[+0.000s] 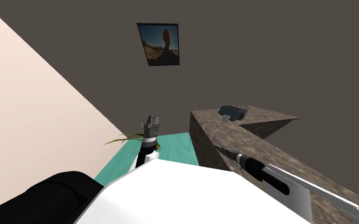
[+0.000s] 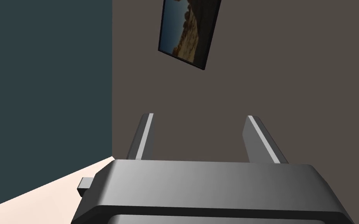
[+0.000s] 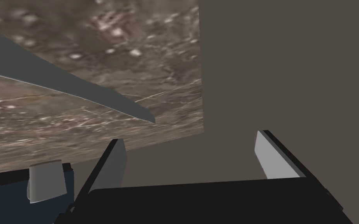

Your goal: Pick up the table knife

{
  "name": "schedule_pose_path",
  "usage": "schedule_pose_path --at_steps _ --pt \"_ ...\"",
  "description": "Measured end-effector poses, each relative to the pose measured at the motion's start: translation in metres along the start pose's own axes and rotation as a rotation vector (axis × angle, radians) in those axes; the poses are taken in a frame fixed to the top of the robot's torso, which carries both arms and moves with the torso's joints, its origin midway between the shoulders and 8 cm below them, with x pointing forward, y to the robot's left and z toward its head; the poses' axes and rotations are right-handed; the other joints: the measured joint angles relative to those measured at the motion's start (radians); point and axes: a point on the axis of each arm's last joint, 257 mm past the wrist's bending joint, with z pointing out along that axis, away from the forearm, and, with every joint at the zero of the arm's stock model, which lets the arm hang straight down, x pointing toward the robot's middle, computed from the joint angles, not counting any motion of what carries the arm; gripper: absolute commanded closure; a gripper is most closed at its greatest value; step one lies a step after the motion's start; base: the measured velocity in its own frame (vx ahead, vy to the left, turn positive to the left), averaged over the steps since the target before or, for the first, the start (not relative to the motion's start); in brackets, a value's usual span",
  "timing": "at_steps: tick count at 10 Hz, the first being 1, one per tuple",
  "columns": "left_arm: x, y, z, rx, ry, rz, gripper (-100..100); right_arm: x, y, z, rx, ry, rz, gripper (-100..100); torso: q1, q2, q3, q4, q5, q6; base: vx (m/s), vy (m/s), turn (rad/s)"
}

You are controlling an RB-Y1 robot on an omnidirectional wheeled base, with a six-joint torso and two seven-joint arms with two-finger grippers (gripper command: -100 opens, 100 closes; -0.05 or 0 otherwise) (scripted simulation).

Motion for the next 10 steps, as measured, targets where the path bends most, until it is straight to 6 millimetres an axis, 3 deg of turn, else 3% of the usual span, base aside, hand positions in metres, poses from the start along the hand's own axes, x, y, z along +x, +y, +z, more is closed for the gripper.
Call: schedule_pose_path --at_steps 6,7,8,10 --pt "0.000 0.000 0.000 0.000 0.000 0.000 0 0.029 -0.035 -0.007 0.094 0.108 -0.133 -100 0.003 -0.003 -0.002 -0.001 0.001 0.001 -0.057 -0.052 0.130" --pt "0.000 0.000 0.000 0.000 0.000 0.000 0 0.030 -0.036 -0.007 0.097 0.111 -0.135 0 0.005 -0.004 -0.002 -0.001 0.001 0.001 0.000 0.000 0.000" --pt "0.000 0.000 0.000 0.000 0.000 0.000 0 0.030 -0.036 -0.007 0.097 0.111 -0.135 -100 0.006 -0.005 -0.003 -0.001 0.001 0.001 -0.034 0.012 0.149" --pt "0.000 0.000 0.000 0.000 0.000 0.000 0 0.028 -0.053 -0.004 0.120 0.110 -0.118 -100 0.008 -0.003 -0.002 -0.001 0.002 0.000 -0.078 0.023 0.228"
